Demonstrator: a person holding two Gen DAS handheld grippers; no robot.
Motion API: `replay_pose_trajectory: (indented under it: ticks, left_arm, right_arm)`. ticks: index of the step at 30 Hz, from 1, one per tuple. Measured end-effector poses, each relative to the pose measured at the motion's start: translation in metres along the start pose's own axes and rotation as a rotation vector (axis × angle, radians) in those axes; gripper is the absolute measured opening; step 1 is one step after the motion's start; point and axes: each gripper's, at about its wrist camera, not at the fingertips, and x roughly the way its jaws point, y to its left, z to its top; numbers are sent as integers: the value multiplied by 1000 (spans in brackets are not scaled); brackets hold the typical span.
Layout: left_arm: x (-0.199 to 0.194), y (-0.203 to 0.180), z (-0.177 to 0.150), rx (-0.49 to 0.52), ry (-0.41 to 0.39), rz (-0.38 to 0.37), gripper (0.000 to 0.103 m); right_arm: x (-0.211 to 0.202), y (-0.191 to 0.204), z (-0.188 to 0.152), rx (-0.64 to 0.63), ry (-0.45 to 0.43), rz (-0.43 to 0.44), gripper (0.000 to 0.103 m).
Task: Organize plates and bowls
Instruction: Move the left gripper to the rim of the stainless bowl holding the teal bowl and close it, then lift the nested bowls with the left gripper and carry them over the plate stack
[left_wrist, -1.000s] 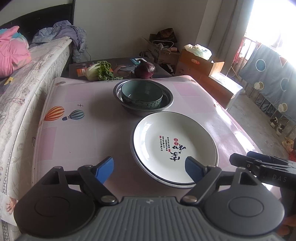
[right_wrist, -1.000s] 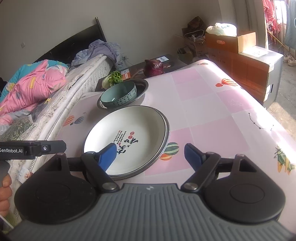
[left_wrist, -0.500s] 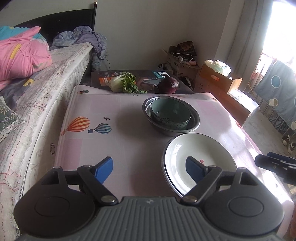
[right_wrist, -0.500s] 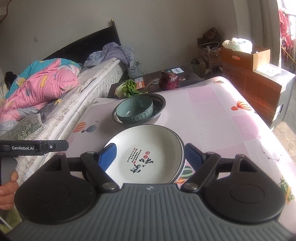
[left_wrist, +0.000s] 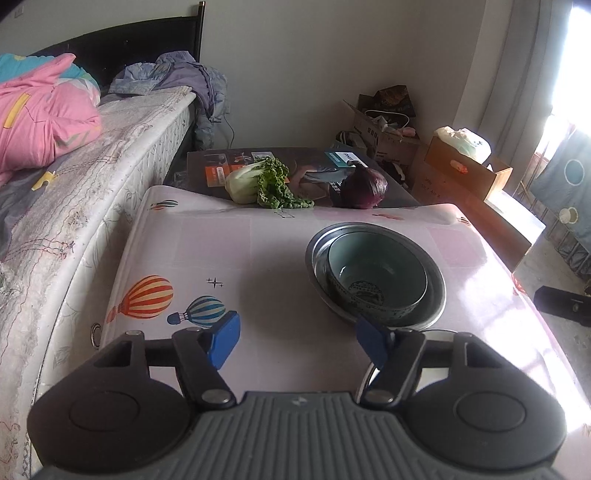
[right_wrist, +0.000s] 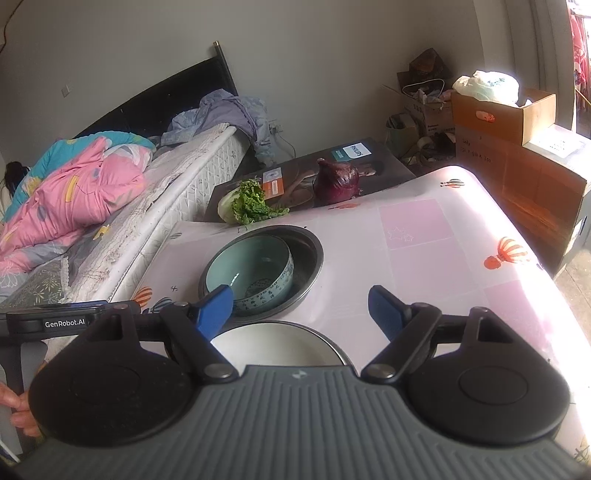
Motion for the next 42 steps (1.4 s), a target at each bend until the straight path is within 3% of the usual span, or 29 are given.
replay_pose_trajectory:
  ticks: [6, 11, 17, 31, 42]
  left_arm:
    - [36, -10, 10, 25, 36, -14, 65]
    - [57, -16, 11, 45, 65, -14, 64]
    - [72, -20, 11, 60, 95, 0, 64]
    - [89, -24, 14, 70, 119, 22, 64]
    - [107, -31, 15, 114, 133, 70, 62]
  right_arm:
    - [61, -18, 19, 41, 55, 18, 76]
    - [104, -28, 24, 67, 102, 38, 62]
    - [142, -30, 23, 74, 146, 60, 53]
    - [176, -28, 22, 66, 201, 79, 37]
    - [192, -39, 20, 97, 231, 67, 37]
